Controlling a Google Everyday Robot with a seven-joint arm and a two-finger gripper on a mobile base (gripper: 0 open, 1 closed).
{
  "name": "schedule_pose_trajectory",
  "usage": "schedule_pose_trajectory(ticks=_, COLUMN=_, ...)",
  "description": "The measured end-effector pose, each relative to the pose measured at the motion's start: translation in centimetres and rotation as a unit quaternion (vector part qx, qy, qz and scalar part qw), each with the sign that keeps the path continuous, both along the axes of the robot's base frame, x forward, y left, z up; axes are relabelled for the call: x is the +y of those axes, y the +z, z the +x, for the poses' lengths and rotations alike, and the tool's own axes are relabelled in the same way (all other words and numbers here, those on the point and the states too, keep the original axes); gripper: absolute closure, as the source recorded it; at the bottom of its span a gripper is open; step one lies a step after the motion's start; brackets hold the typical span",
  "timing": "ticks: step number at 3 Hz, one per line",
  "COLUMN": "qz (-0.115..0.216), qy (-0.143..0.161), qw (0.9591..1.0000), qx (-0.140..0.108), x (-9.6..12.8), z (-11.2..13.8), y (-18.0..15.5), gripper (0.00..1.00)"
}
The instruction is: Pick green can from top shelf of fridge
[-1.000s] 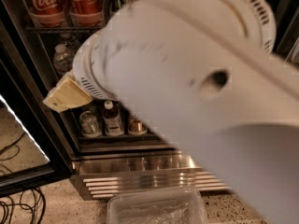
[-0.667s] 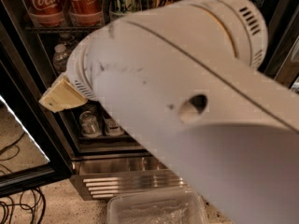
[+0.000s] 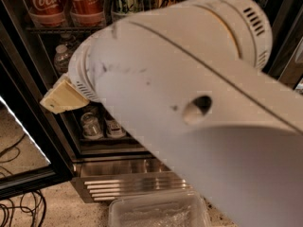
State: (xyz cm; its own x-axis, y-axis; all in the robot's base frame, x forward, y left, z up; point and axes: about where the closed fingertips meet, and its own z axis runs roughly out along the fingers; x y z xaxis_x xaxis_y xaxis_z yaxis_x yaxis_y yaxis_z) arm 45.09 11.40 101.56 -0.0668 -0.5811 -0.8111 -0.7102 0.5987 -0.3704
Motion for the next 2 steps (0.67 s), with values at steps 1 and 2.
schedule_pose_trajectory(ticks=1, qz=0.000, qy=0.000, qw=1.0000, qx=0.000, x=0.0, z=0.0, y=0.0, gripper=0.00)
schedule_pose_trajectory(ticks=2, qz=0.015, qy=-0.034, qw=0.9993, qx=-0.008, x=-1.2, z=0.5, y=0.1, gripper=0.00)
